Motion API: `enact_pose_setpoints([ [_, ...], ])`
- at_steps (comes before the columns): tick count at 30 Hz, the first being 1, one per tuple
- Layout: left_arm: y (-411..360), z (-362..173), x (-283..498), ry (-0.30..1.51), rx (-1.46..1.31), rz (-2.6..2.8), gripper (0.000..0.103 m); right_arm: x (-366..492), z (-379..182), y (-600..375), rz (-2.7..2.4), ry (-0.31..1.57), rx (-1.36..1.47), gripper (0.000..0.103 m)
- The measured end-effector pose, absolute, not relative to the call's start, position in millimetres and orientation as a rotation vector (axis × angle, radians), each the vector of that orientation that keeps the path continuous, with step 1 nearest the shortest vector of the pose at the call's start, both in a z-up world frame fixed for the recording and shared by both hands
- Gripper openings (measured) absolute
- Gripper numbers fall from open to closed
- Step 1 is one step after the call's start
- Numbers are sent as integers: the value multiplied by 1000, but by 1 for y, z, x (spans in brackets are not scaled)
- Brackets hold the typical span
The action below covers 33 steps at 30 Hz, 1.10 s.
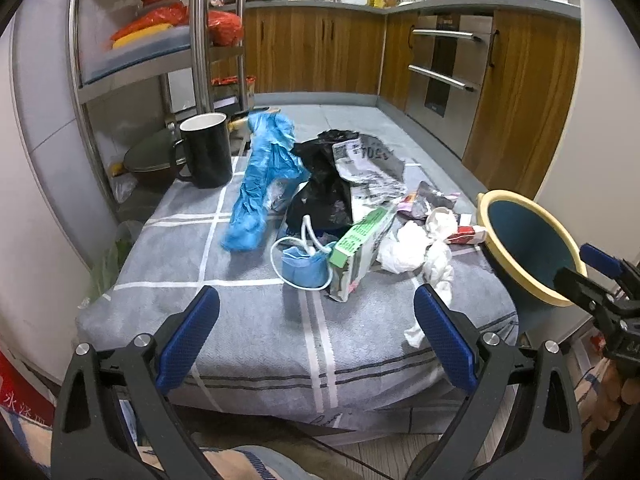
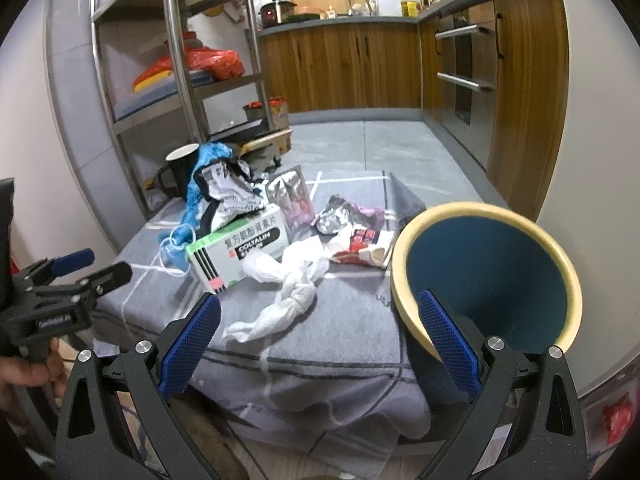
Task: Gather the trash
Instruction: 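Grasp the blue plastic bag with the left tool while the right tool grasps the white tissue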
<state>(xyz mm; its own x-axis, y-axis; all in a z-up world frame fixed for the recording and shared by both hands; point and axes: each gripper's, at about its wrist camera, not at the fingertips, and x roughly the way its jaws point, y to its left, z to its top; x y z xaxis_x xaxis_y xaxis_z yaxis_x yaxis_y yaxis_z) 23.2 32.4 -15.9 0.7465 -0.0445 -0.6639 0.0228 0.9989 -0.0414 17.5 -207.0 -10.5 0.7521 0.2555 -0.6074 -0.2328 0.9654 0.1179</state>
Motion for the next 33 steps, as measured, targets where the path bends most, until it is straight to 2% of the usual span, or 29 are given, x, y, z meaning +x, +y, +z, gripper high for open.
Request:
enact_pose_setpoints([
  [1,34,-16,27,743,-41,-41,86,18,-11,-207,270,674,39,98],
  [4,38,-16,33,756,-28,-38,80,20,-14,-206,283,688,50,98],
  [13,50,-9,67,773,-15,-108,78,31,-21,-202,321,749,84,94],
  [16,63,-5,85,776,-38,-97,78,43,-30,-195,328,802,86,86],
  [18,74,-3,98,780,-54,-84,78,52,-38,-190,331,836,90,77],
  [29,132,-31,178,870,-75,-46,78,98,-72,-166,312,950,81,65],
  [33,134,-51,204,919,-57,-66,69,109,-83,-157,304,982,61,62],
])
